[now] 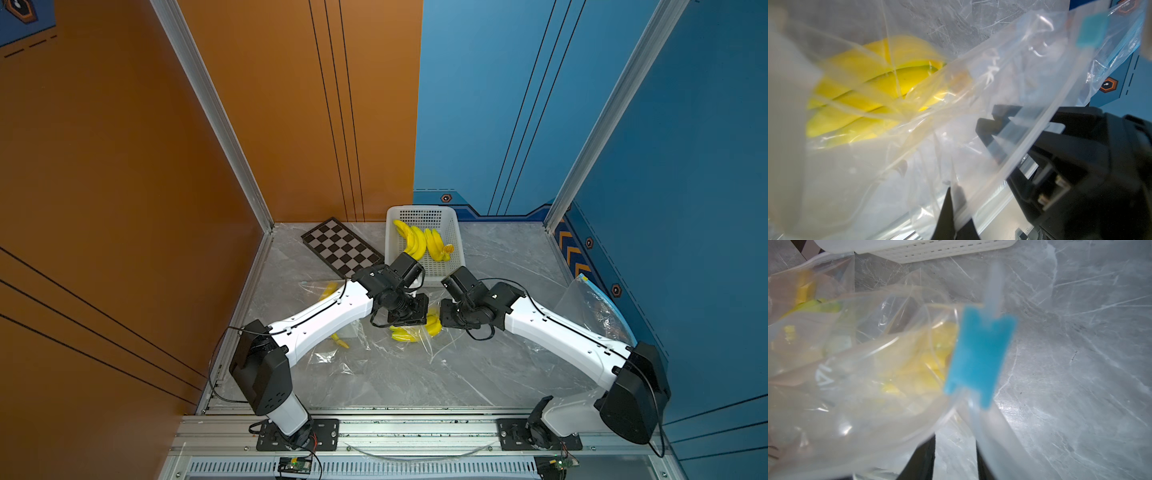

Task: Open the zip-top bag and take out the banana
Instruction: Pick up the banana from the zipper food storage bag.

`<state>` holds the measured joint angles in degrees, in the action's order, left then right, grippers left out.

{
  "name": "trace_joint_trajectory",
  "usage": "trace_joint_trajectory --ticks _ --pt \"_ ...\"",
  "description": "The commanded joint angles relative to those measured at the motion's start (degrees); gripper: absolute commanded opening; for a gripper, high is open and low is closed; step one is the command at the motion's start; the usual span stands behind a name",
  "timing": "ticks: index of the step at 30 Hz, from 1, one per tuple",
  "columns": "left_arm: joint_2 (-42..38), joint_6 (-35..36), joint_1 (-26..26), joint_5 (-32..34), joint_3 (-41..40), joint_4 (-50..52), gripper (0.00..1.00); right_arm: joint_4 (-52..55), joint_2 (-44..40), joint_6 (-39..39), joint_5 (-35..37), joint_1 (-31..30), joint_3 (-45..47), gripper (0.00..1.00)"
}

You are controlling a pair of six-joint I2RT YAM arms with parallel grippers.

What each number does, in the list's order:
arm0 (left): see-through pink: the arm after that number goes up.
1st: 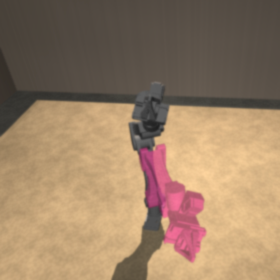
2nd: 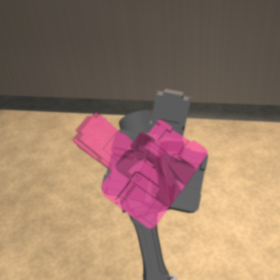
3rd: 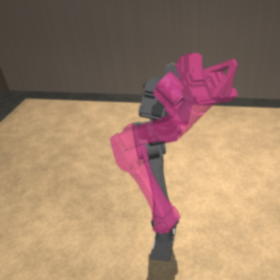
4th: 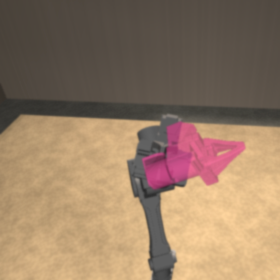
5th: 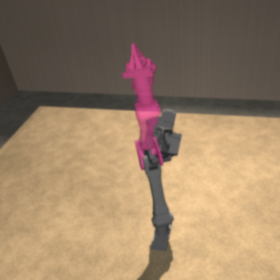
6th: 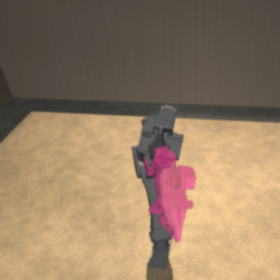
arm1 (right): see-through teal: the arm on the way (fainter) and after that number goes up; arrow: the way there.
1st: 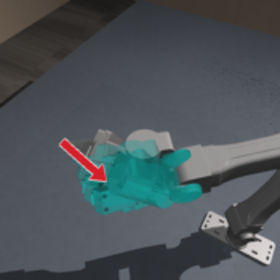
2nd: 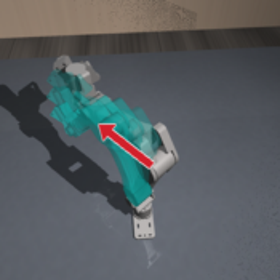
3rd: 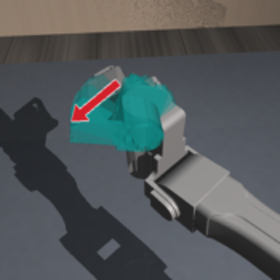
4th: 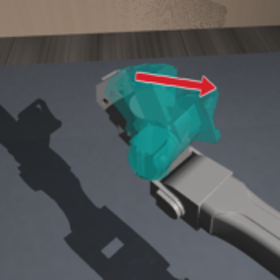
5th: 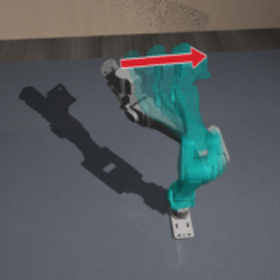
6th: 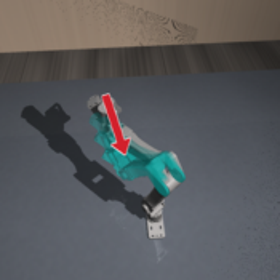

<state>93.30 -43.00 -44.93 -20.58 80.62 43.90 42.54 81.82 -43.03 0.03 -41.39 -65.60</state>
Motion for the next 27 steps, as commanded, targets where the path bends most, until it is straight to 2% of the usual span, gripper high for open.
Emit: trace_joint_trajectory --ticks 1,3,6,13,17,18,22,24,27 --pt "2.18 3.65 0.9 -2.45 -0.19 -0.31 0.0 -3.73 1.51 2.7 -1.38 0.79 0.32 0.35" --pt "2.19 4.21 2.04 -1.86 -0.56 -0.74 0.0 -4.66 2.02 3.66 -4.19 0.45 -0.54 0.32" --pt "-0.28 2.13 3.77 -1.78 -2.82 -6.76 0.0 -4.97 2.03 4.44 -6.58 -1.71 -1.54 0.27" --pt "-2.67 -1.73 3.26 -2.55 -0.13 -14.07 0.0 -8.22 1.32 0.53 -4.58 -5.71 2.35 0.26" --pt "-4.5 -3.89 1.42 -0.75 -0.34 -16.79 0.0 -8.88 0.48 1.77 1.84 -8.74 -0.31 0.27" --pt "-5.34 -4.41 1.09 -0.2 -0.7 -17.58 0.0 -8.71 -1.0 2.66 5.51 -10.0 -1.25 0.29" --pt "-7.02 -6.21 0.42 -1.16 -0.71 -19.55 0.0 -9.16 -6.93 2.52 13.04 -12.21 -1.77 0.28" --pt "-7.55 -6.52 -0.06 -2.05 -0.38 -19.48 0.0 -10.01 -9.43 1.95 14.04 -12.4 -1.58 0.27" --pt "-7.75 -7.66 -0.61 -3.62 -0.59 -19.42 0.0 -11.65 -9.42 1.09 11.25 -11.61 -2.14 0.23"
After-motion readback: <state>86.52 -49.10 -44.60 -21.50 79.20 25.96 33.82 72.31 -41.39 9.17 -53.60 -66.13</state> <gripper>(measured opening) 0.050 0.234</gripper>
